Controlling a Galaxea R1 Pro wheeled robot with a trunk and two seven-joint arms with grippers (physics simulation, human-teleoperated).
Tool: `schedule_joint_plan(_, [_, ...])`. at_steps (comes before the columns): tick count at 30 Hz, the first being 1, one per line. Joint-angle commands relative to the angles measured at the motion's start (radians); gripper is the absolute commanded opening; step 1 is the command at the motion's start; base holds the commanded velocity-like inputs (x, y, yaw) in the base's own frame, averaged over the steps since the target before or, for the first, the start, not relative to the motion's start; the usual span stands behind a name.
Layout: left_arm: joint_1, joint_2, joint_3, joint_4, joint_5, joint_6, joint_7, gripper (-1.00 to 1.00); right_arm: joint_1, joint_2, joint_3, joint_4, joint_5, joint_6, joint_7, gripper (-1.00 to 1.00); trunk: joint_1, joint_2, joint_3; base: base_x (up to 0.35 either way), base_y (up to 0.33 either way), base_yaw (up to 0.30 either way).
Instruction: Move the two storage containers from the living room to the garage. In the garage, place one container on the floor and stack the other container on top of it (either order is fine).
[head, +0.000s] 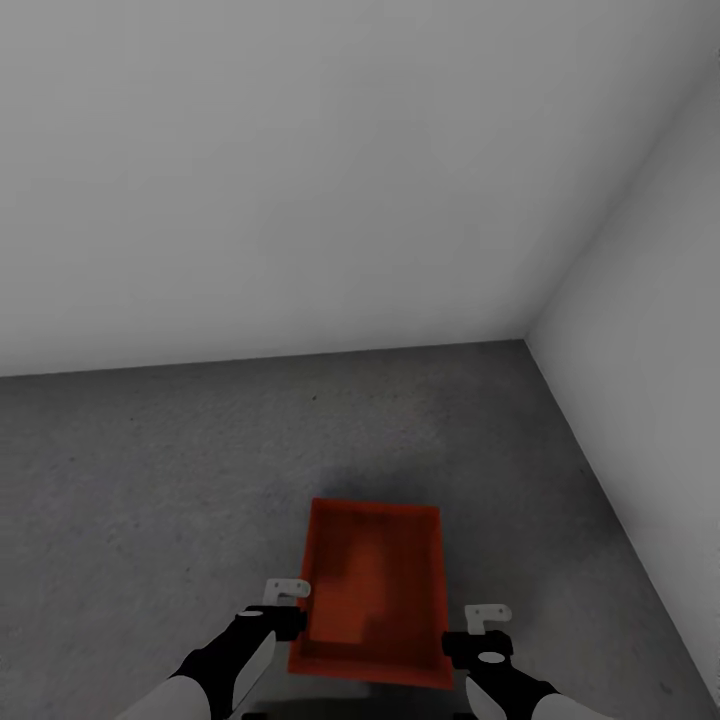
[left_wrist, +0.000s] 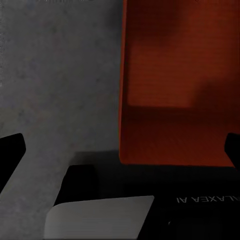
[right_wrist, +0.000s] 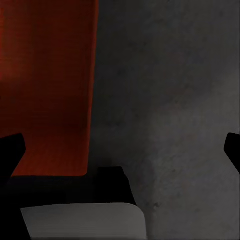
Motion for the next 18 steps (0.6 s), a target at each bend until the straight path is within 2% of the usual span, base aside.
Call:
schedule_joint_plan(1, [0.0, 0.001, -0.008, -0.002, 0.01, 0.005, 0.008, 1.0, 0.0, 0.0, 0.008, 0.0, -0.011, -0.004, -0.004, 1.0, -0.004, 0.007, 0.003, 0.0, 0.0, 0.0])
schedule_joint_plan(18, [0.0, 0.001, -0.008, 0.0, 0.011, 0.002, 0.006, 1.0, 0.0, 0.0, 0.008, 0.0, -0.011, -0.004, -0.004, 1.0, -0.069, 0.126, 0.056, 0.0, 0.0, 0.0])
